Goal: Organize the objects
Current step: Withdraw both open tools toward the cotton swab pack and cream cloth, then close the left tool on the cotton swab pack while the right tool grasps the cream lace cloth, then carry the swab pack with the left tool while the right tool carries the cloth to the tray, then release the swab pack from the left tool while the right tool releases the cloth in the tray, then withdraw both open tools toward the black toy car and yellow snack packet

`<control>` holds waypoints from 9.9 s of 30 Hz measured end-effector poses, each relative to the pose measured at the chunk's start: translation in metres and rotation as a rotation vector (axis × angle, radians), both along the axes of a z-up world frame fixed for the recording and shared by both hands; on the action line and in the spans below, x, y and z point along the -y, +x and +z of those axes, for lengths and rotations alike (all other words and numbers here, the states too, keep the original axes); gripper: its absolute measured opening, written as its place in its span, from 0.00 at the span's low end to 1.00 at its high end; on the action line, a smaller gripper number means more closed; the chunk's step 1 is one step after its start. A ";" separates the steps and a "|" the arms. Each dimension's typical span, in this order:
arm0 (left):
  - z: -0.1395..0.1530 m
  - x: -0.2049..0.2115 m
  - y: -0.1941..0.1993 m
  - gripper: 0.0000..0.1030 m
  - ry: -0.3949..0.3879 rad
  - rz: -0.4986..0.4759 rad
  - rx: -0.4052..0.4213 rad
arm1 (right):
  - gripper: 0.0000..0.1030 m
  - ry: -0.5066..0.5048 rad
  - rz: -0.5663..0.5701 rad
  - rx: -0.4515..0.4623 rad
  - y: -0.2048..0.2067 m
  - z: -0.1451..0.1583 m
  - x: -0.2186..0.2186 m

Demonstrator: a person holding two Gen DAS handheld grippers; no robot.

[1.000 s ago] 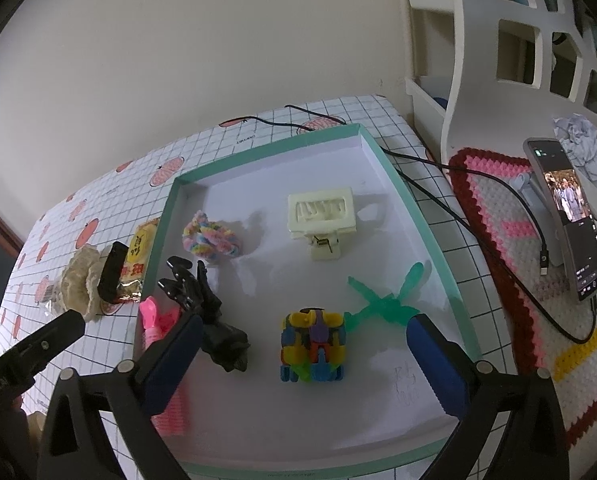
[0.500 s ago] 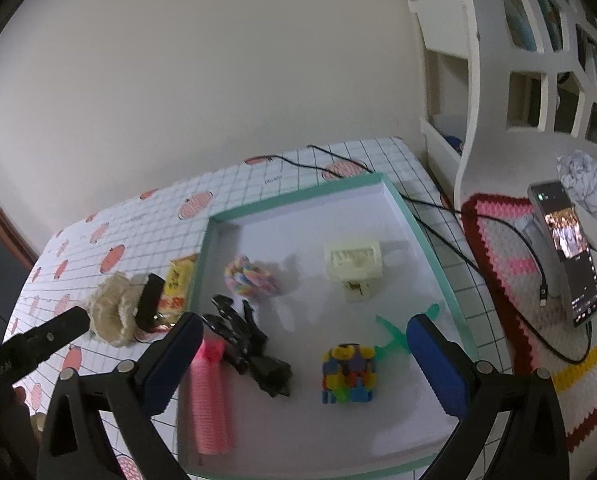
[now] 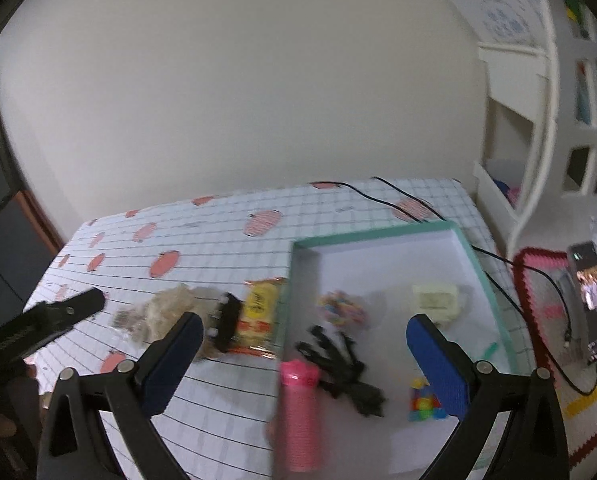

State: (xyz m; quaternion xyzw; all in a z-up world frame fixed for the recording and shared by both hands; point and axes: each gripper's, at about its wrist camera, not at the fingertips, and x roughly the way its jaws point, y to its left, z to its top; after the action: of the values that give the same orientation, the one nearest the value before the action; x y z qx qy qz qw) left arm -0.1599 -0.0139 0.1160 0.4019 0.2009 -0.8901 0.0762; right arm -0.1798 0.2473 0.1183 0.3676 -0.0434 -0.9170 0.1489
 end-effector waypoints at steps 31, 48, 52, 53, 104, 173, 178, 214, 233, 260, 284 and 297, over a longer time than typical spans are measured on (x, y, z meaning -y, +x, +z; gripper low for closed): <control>-0.078 0.106 -0.040 1.00 0.086 0.123 0.172 | 0.76 0.098 0.245 0.135 -0.042 -0.064 0.169; -0.109 0.088 -0.051 0.96 0.006 0.035 0.236 | 0.53 0.142 0.264 0.210 -0.048 -0.103 0.186; -0.115 0.085 -0.051 0.92 -0.017 0.026 0.251 | 0.52 0.147 0.262 0.219 -0.048 -0.108 0.187; -0.115 0.084 -0.052 0.91 -0.024 0.024 0.253 | 0.52 0.149 0.261 0.221 -0.048 -0.109 0.187; -0.094 0.099 -0.033 0.57 -0.109 0.114 0.261 | 0.14 0.108 0.282 0.190 -0.041 -0.093 0.186; 0.021 -0.103 -0.057 0.56 -0.078 -0.241 -0.059 | 0.14 -0.046 -0.038 0.044 -0.073 0.010 -0.049; 0.012 -0.124 -0.069 0.56 -0.066 -0.273 -0.060 | 0.14 -0.073 -0.093 0.034 -0.079 0.007 -0.076; -0.074 -0.172 -0.142 0.57 -0.095 -0.346 0.040 | 0.14 0.010 -0.239 0.106 -0.128 -0.059 -0.110; -0.090 -0.176 -0.147 0.57 -0.097 -0.348 0.090 | 0.18 0.041 -0.254 0.155 -0.131 -0.072 -0.108; -0.058 -0.157 -0.124 0.77 -0.096 -0.304 0.040 | 0.44 0.072 -0.225 0.123 -0.117 -0.062 -0.099; -0.065 -0.131 -0.119 1.00 -0.148 -0.170 0.082 | 0.98 0.095 -0.203 0.126 -0.115 -0.064 -0.088; -0.049 -0.121 -0.104 1.00 -0.130 -0.141 0.067 | 1.00 0.102 -0.179 0.129 -0.103 -0.054 -0.079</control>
State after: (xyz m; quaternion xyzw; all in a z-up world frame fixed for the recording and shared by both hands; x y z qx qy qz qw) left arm -0.2644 0.1071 0.0673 0.4388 0.1113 -0.8905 0.0460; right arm -0.2825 0.3268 0.0646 0.4276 -0.0388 -0.9020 0.0442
